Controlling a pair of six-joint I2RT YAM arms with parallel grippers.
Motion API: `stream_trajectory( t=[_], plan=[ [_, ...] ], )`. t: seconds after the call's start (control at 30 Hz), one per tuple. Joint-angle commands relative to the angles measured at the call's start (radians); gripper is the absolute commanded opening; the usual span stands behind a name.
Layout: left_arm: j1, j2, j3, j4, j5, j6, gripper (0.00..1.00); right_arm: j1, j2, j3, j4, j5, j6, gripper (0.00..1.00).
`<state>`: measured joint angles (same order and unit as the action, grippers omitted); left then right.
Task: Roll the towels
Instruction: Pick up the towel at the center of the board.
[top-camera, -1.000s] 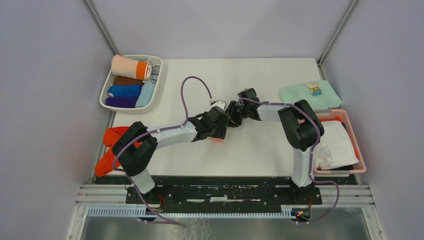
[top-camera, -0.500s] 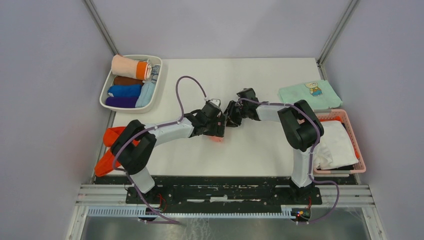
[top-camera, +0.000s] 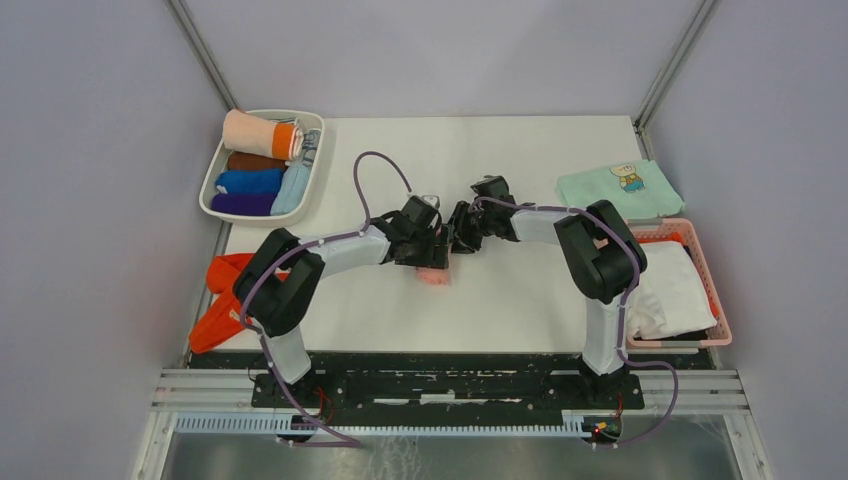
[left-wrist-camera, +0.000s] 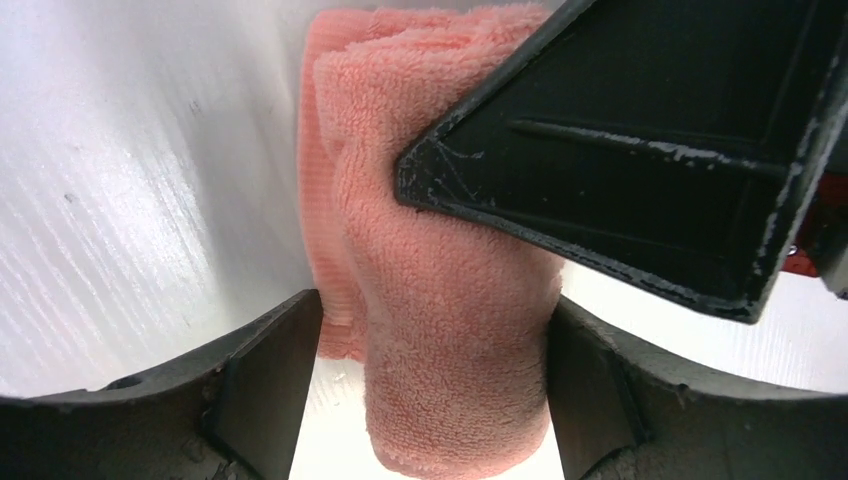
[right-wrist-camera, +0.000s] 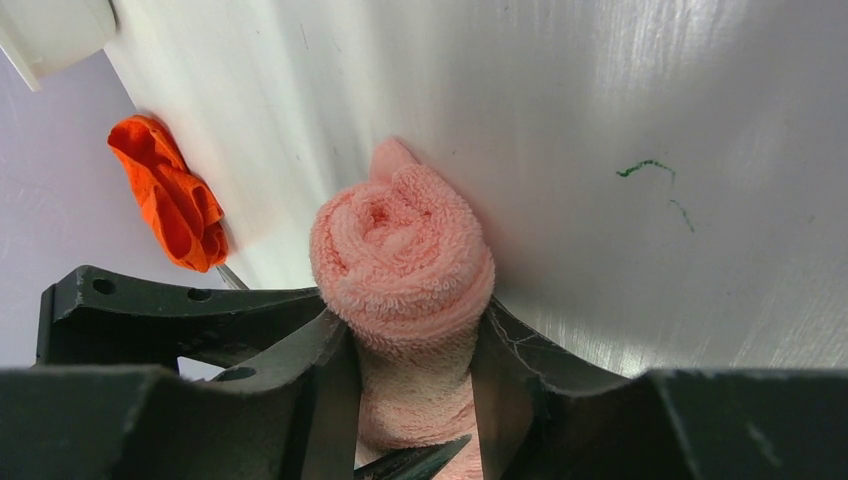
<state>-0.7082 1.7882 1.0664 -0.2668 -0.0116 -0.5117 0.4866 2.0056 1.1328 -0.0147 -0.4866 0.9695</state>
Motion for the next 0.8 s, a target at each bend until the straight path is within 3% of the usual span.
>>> stream_trajectory(
  t=[0.0, 0.3, 0.77],
  plan=[
    [0.004, 0.062, -0.014, -0.007, 0.048, -0.038, 0.82, 0.025, 0.028, -0.01, -0.088, 0.097, -0.06, 0.45],
    [-0.006, 0.122, -0.039, 0.003, 0.046, -0.072, 0.7, 0.039, 0.016, -0.005, -0.088, 0.098, -0.074, 0.45],
    [-0.009, 0.021, -0.139, 0.081, 0.018, -0.213, 0.31, 0.061, -0.047, 0.027, -0.099, 0.078, -0.112, 0.48]
  ],
)
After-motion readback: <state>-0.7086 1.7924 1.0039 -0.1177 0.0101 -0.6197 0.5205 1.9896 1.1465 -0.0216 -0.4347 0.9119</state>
